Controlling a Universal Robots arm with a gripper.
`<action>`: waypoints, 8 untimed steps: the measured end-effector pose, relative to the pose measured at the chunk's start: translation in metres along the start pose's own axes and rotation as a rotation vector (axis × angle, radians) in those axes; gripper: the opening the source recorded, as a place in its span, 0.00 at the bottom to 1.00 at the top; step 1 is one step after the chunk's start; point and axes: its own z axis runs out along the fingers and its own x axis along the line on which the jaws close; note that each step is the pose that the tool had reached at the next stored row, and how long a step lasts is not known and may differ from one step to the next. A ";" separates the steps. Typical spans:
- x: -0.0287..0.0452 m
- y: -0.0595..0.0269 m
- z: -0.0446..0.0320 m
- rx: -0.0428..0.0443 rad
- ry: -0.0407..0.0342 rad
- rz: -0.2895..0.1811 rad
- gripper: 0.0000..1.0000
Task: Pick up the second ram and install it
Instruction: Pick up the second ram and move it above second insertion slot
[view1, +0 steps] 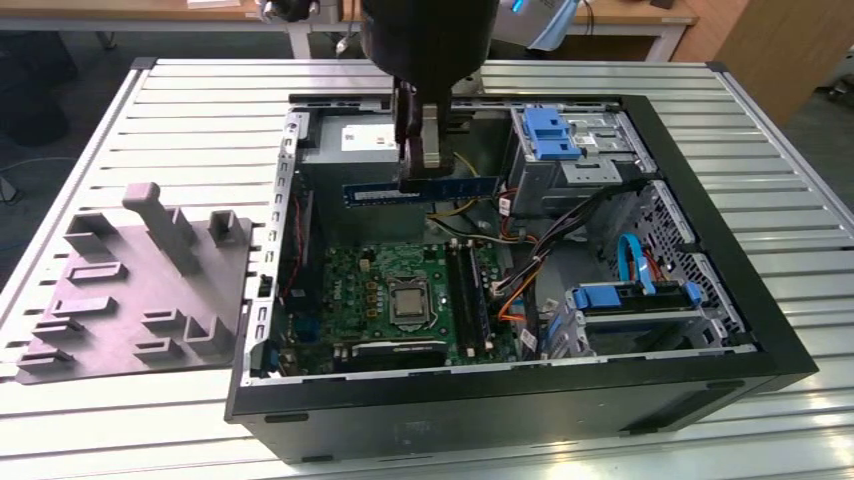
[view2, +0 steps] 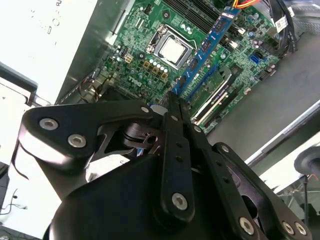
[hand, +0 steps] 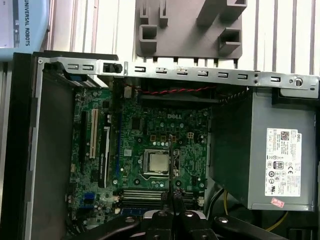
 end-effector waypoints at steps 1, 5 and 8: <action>0.0001 -0.0001 0.0017 0.0005 -0.0004 0.009 0.12; 0.0005 -0.0002 0.0083 0.0023 -0.0016 0.039 0.12; 0.0006 0.0006 0.0136 0.0025 -0.0017 0.041 0.12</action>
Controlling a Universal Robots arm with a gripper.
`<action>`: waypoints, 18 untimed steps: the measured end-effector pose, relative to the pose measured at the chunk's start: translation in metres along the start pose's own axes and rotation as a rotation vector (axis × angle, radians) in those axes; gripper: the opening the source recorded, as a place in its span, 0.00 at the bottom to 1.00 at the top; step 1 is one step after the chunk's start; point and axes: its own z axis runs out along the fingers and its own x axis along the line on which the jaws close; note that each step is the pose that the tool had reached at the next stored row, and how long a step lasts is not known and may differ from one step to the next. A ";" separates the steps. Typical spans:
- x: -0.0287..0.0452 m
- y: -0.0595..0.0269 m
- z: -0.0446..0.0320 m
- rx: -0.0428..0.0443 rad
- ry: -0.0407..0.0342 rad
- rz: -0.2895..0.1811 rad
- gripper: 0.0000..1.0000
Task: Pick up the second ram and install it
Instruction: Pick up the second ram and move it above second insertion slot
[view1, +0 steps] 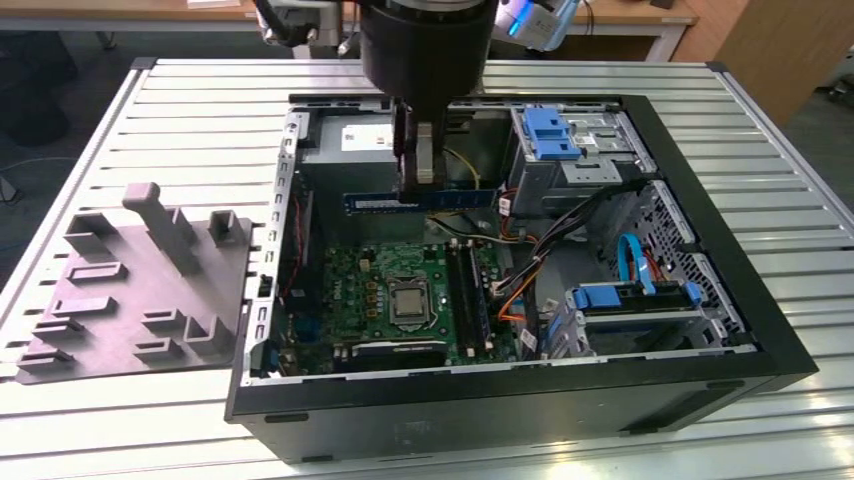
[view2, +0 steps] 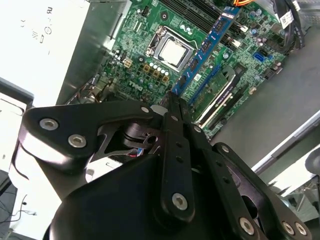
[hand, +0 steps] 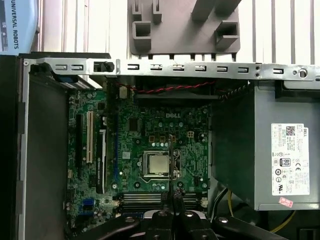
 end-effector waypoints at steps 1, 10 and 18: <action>0.0001 0.0003 0.0020 0.0000 0.0000 0.000 0.12; 0.0010 0.0011 0.0182 -0.0001 0.0001 0.000 0.12; 0.0019 0.0014 0.0328 -0.0001 0.0000 0.000 0.12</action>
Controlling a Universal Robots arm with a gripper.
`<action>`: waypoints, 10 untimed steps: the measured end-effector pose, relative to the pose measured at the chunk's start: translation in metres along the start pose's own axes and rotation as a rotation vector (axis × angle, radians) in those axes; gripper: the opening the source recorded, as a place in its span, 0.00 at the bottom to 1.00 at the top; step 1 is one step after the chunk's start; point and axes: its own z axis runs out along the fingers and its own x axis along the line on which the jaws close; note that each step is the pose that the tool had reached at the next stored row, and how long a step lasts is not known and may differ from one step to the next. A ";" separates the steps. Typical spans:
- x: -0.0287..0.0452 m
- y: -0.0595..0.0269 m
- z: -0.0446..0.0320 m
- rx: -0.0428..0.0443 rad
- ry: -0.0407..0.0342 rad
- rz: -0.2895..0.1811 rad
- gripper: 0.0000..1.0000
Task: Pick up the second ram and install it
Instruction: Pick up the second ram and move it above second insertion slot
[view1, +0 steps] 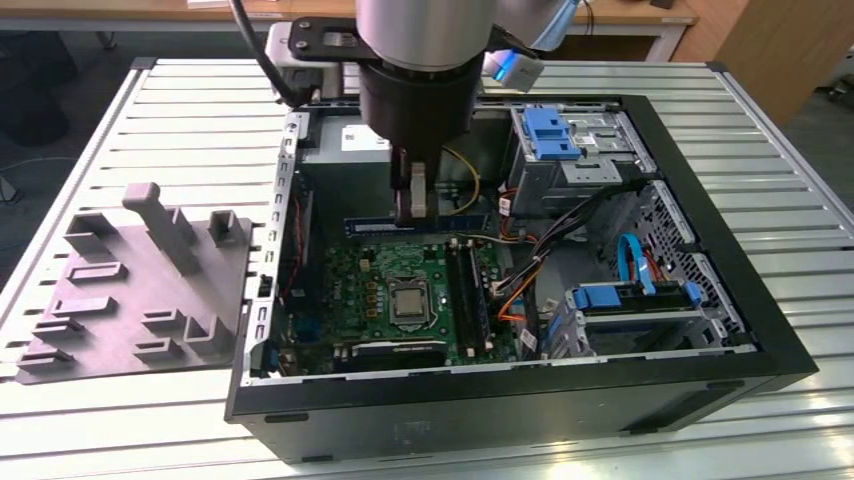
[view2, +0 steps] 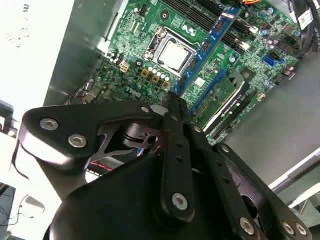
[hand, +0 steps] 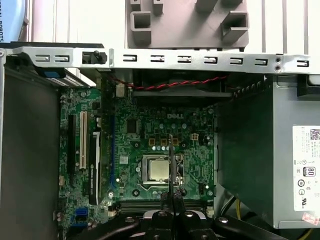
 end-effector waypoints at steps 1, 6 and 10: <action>0.0001 0.0002 0.0018 0.0001 -0.0001 0.000 0.12; 0.0007 0.0016 0.0107 0.0000 -0.0001 0.000 0.12; 0.0007 0.0016 0.0120 -0.0001 0.0002 0.000 0.12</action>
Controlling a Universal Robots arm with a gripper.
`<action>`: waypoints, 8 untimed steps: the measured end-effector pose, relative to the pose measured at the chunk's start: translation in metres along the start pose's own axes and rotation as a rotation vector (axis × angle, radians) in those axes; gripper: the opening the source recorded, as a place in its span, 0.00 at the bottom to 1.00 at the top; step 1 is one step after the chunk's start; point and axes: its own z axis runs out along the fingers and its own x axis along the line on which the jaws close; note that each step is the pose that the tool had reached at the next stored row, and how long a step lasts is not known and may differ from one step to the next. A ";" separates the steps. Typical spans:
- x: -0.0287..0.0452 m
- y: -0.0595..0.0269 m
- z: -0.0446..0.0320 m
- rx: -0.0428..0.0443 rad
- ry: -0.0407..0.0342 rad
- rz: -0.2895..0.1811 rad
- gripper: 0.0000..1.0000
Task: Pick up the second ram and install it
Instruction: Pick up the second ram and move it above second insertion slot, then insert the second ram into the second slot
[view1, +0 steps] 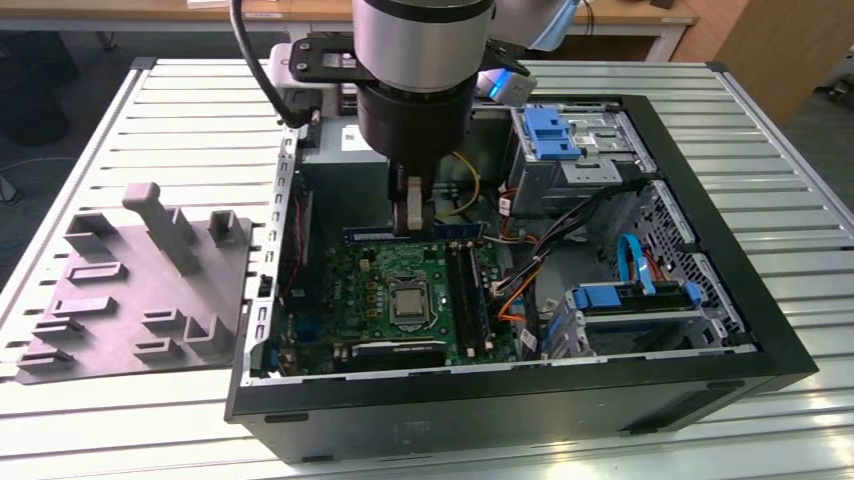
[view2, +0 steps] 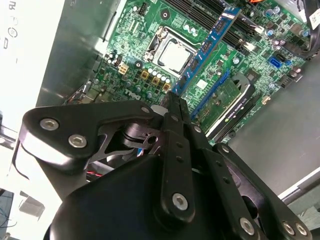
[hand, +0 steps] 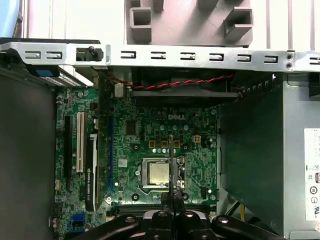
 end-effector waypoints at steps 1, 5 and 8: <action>0.0000 0.0000 0.0002 0.0001 -0.0002 0.000 0.12; 0.0000 0.0000 0.0004 0.0001 -0.0002 0.000 0.12; 0.0000 0.0000 0.0004 0.0001 -0.0002 0.000 0.12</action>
